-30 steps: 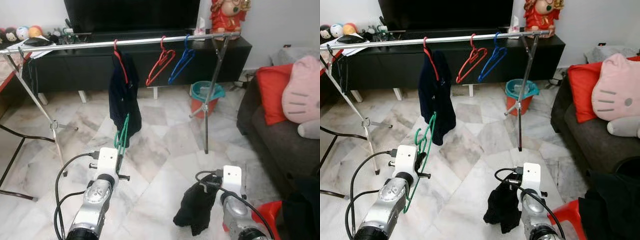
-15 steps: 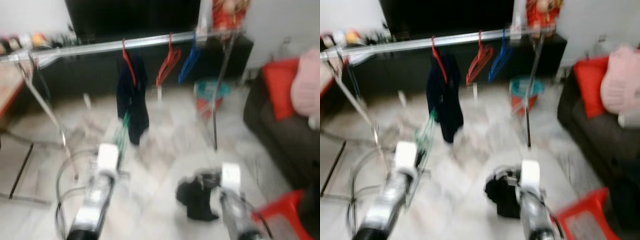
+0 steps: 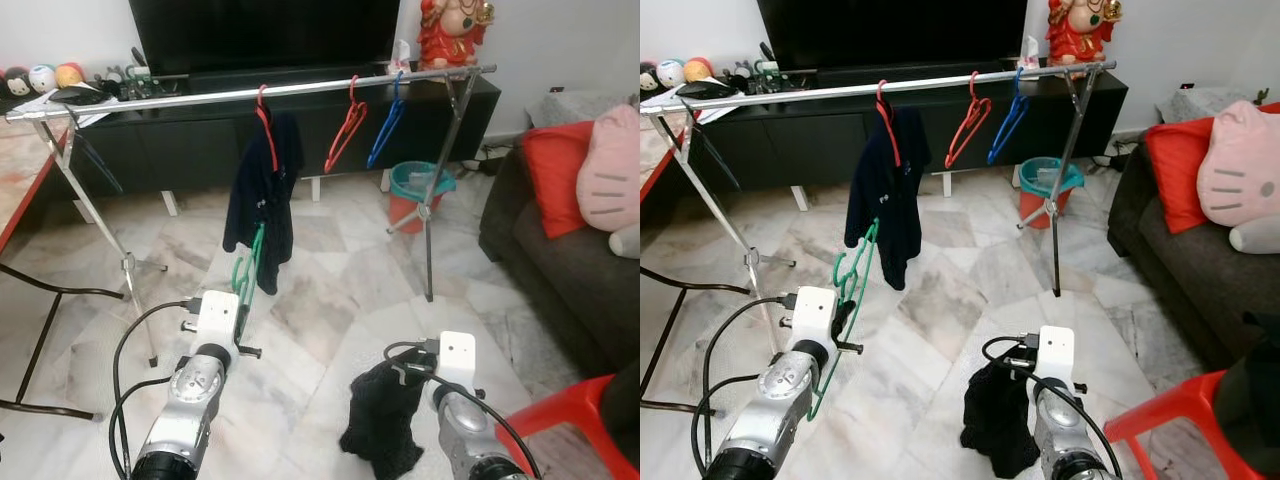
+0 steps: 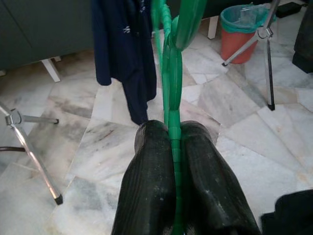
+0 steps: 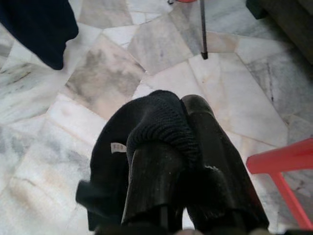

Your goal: Hang hanger

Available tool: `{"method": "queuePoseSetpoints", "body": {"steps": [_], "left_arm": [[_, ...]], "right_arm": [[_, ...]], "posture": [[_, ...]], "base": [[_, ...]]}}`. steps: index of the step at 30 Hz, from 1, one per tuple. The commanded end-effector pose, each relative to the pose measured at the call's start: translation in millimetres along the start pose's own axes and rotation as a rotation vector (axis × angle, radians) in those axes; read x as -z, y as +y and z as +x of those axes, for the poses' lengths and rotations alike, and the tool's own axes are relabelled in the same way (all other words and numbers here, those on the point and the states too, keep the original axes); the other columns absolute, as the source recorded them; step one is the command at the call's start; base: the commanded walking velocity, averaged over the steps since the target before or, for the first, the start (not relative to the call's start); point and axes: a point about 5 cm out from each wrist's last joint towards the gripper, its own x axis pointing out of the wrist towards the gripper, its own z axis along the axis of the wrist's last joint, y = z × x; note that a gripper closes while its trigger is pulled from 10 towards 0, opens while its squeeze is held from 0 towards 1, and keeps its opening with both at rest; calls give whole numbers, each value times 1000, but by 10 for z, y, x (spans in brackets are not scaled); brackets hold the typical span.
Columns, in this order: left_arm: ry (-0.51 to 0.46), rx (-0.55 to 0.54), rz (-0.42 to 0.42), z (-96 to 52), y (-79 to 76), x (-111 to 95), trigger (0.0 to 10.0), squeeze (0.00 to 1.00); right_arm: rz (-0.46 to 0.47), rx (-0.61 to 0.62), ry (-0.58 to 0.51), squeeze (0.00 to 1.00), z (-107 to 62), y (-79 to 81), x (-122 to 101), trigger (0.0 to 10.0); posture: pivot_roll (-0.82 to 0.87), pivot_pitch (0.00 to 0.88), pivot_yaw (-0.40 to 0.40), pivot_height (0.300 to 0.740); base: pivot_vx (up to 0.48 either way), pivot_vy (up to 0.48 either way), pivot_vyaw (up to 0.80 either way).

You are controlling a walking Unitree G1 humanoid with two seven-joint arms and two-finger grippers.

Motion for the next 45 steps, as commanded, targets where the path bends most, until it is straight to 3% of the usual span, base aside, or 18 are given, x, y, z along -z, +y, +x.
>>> {"method": "queuePoseSetpoints", "body": {"steps": [1,21,45], "left_arm": [[-1,1,7,2,12,-23,10000,0],[4,-2,8,-1,19,-19,10000,0],[3,-6,13,-2,37,-31,10000,0]], "right_arm": [[8,7,-35,0,24,-6,-90,10000],[14,10,-46,0,36,-14,-129,10000],[19,5,-48,0,41,6,-141,10000]], "posture": [[95,0,3,740],[96,0,5,740],[99,0,10,740]], "base": [[0,0,0],[-60,0,0],[-244,0,0]]}}
